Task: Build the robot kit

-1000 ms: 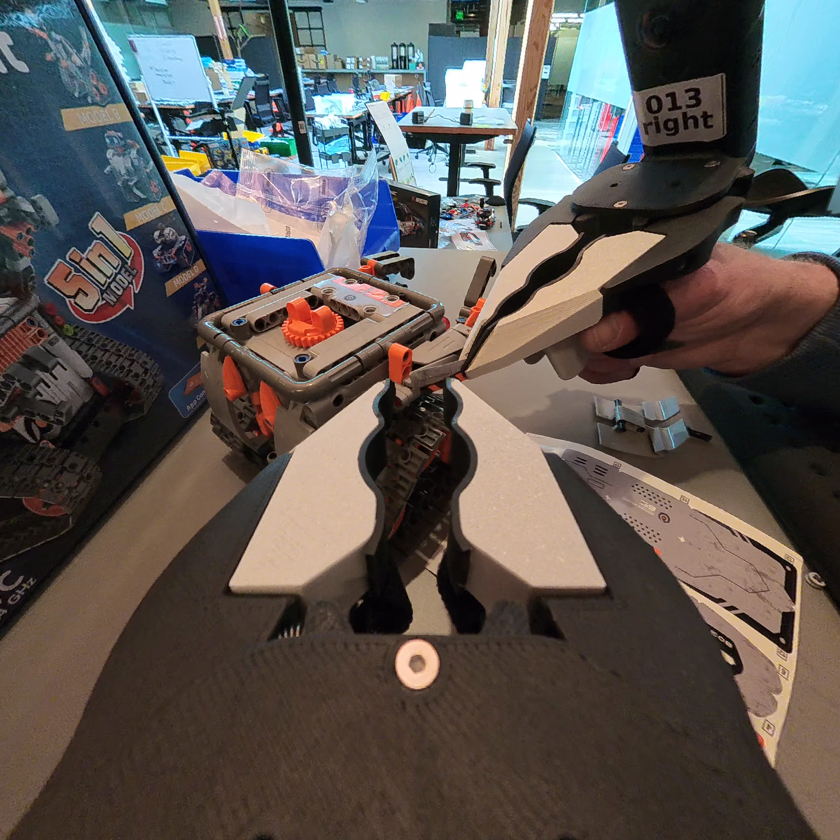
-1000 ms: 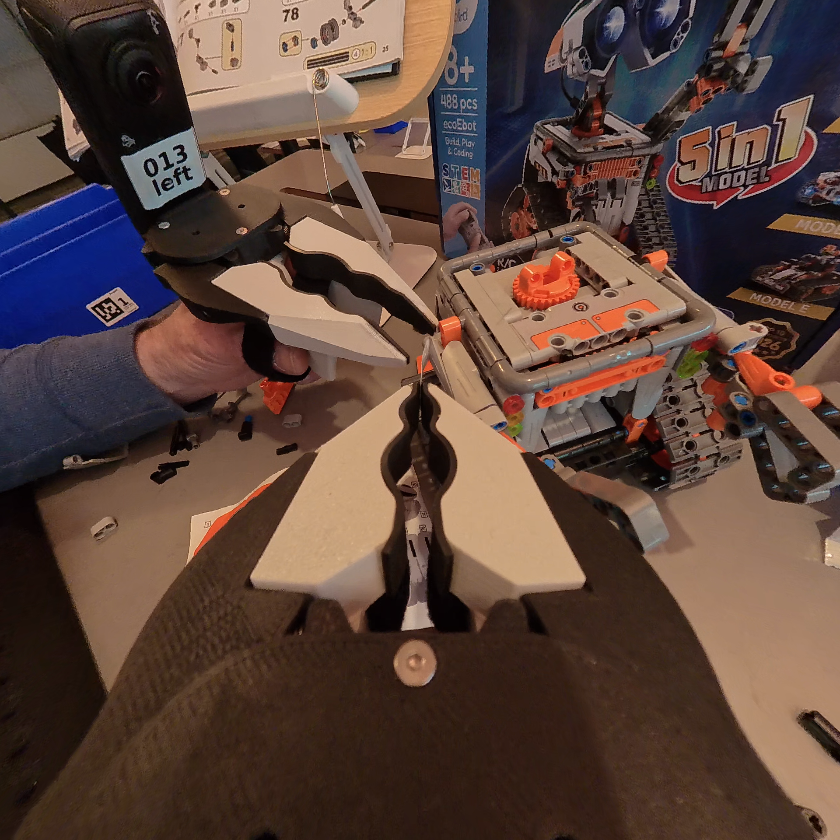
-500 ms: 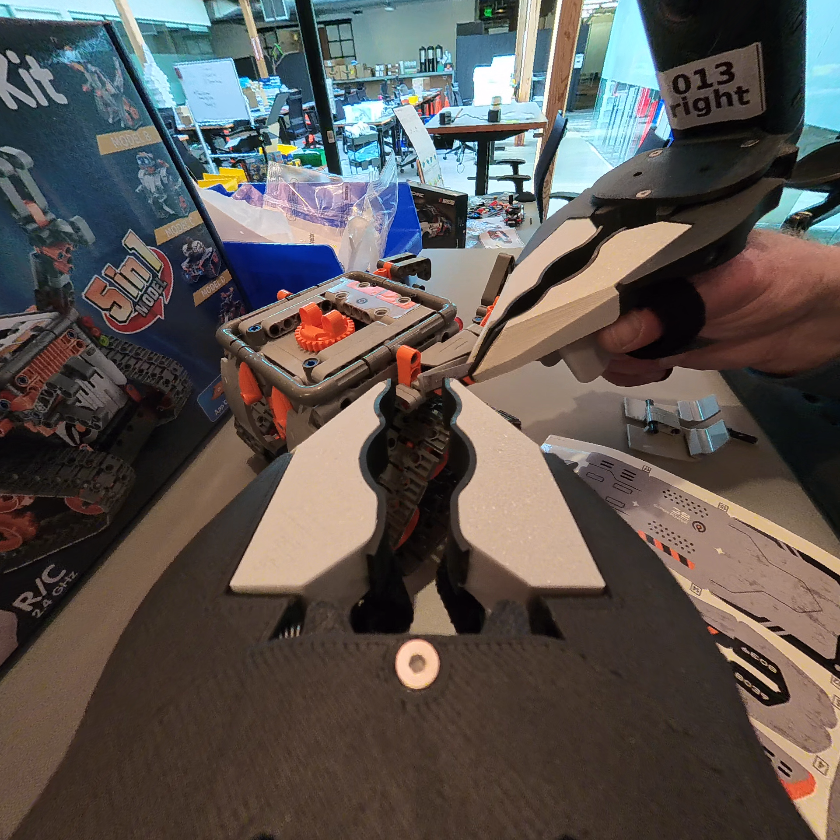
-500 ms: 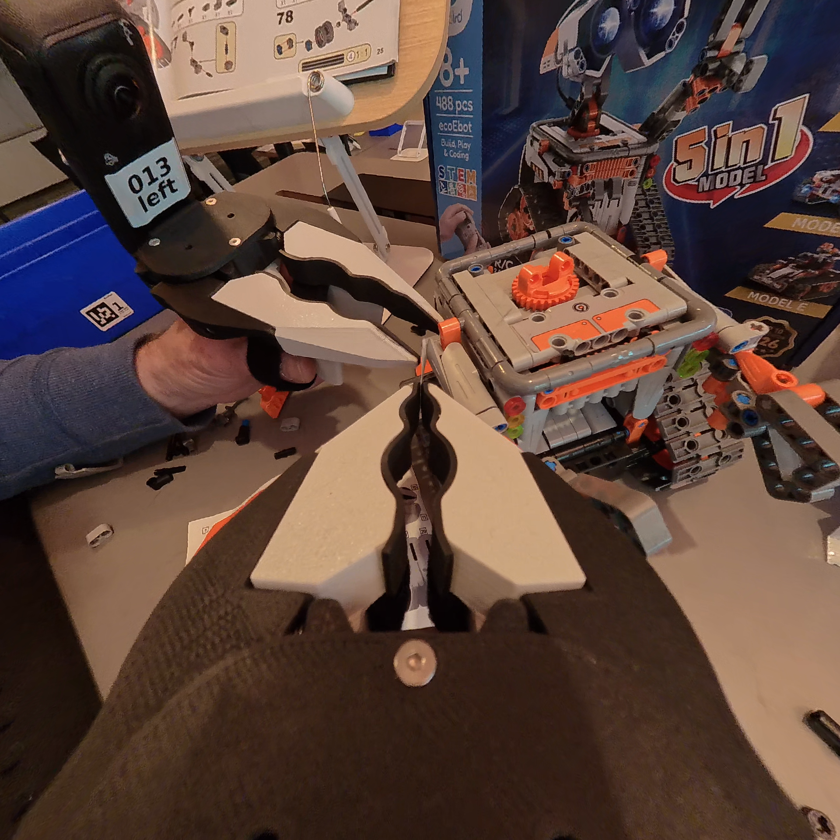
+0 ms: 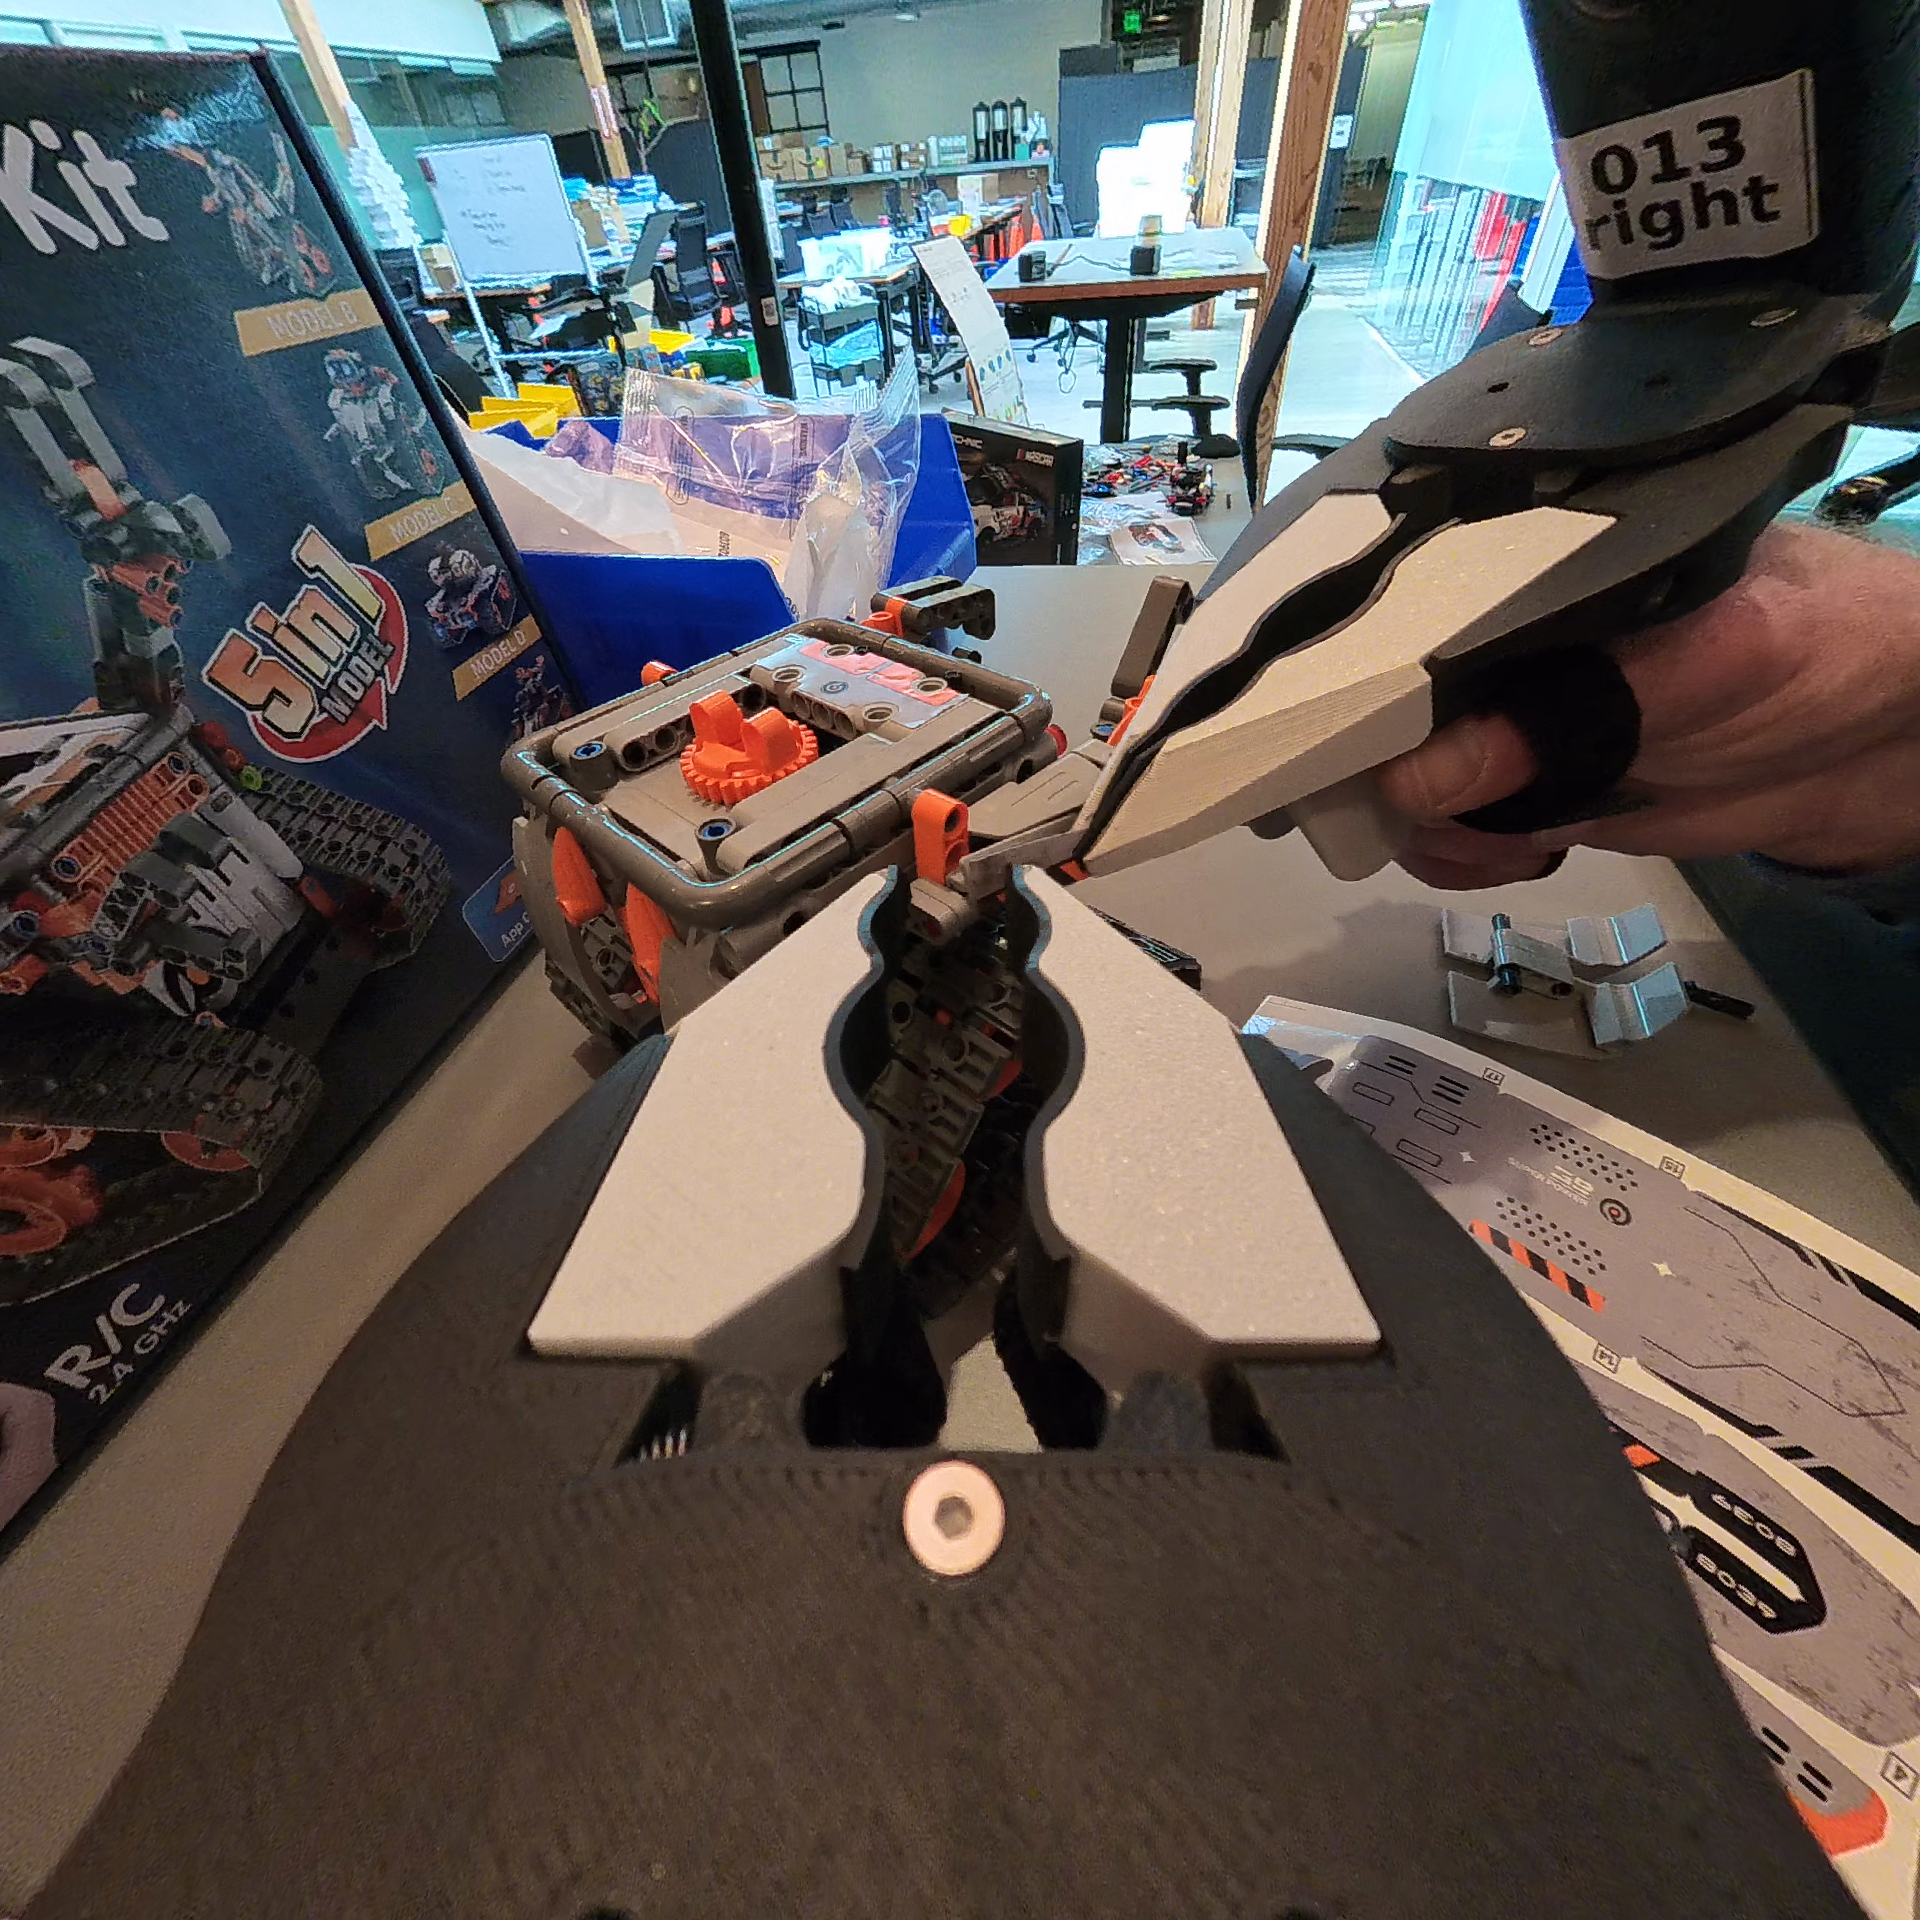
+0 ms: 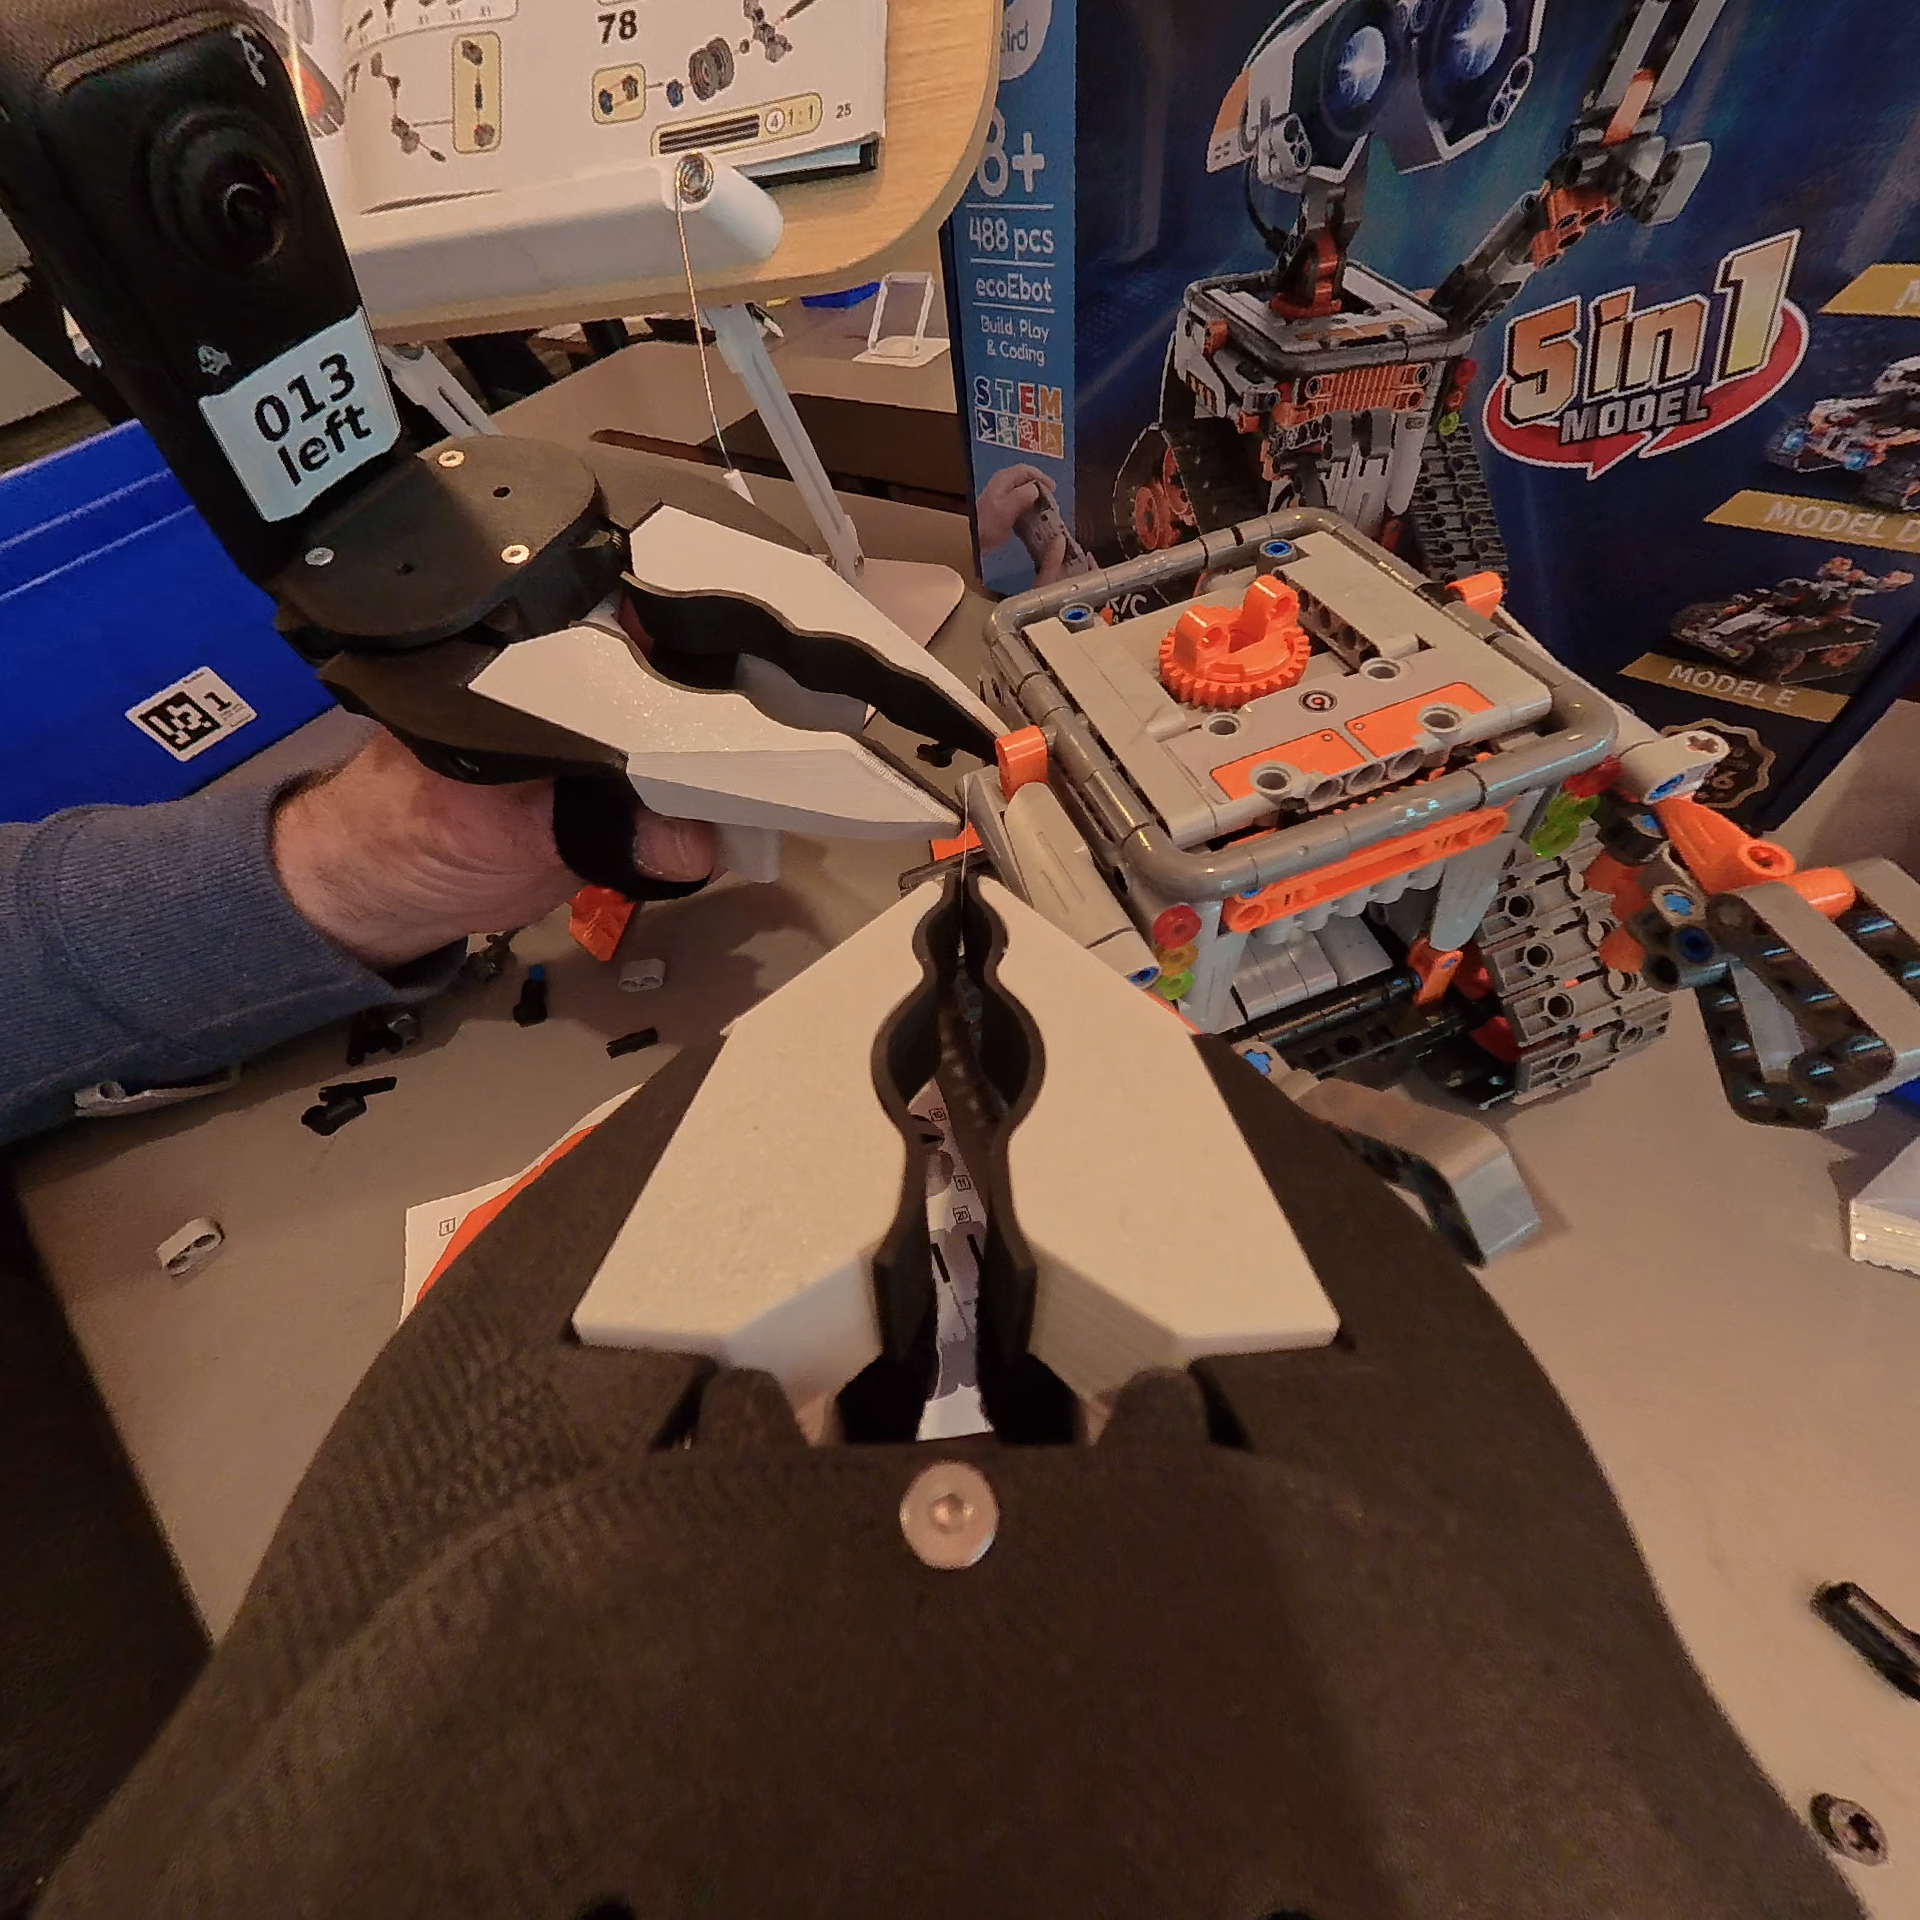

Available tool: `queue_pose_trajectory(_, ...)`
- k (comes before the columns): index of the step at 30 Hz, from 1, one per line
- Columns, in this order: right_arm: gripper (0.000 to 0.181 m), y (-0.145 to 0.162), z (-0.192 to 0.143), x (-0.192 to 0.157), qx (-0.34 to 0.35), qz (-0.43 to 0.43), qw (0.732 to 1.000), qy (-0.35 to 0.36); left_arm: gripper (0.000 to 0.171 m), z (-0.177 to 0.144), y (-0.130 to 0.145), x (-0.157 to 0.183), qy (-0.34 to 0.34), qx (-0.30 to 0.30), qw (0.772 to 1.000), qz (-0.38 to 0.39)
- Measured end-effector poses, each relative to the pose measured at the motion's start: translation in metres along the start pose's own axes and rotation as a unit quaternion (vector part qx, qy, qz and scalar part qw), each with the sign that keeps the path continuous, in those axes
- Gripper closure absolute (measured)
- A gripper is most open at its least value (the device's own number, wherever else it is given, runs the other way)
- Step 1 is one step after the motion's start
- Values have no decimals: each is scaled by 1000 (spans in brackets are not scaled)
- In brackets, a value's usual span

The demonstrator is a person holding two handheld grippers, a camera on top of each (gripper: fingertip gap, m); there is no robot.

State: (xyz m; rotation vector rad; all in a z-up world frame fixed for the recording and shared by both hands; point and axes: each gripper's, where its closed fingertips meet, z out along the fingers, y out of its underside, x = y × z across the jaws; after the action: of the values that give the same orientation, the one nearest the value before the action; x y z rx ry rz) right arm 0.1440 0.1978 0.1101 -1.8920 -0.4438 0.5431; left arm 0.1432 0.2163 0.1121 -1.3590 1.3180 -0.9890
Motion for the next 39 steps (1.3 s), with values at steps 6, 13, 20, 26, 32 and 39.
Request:
queue_pose_trajectory(6, 181, -1, 0, 1, 2, 1, 1000, 5, 156, 0, 0, 0, -2, 0, 1000, 1)
queue_pose_trajectory(13, 181, 0, 0, 1, 1, 0, 1000, 6, 155, 0, 0, 0, 3, -1, 1000, 0)
queue_pose_trajectory(20, 181, 1, 0, 2, 0, 1, 1000, 9, 156, 0, 0, 0, 0, 0, 1000, 0)
queue_pose_trajectory(26, 181, 1, 0, 2, 0, 2, 1000, 11, 158, 1, 0, -2, -7, -2, 1000, 2)
queue_pose_trajectory(32, 181, 1, 0, 2, 0, 0, 1000, 16, 159, 1, 0, -2, -9, -4, 1000, 5)
queue_pose_trajectory(39, 181, 0, -1, 4, -2, -11, 999, 31, 159, 2, 0, -1, -12, -10, 1000, 9)
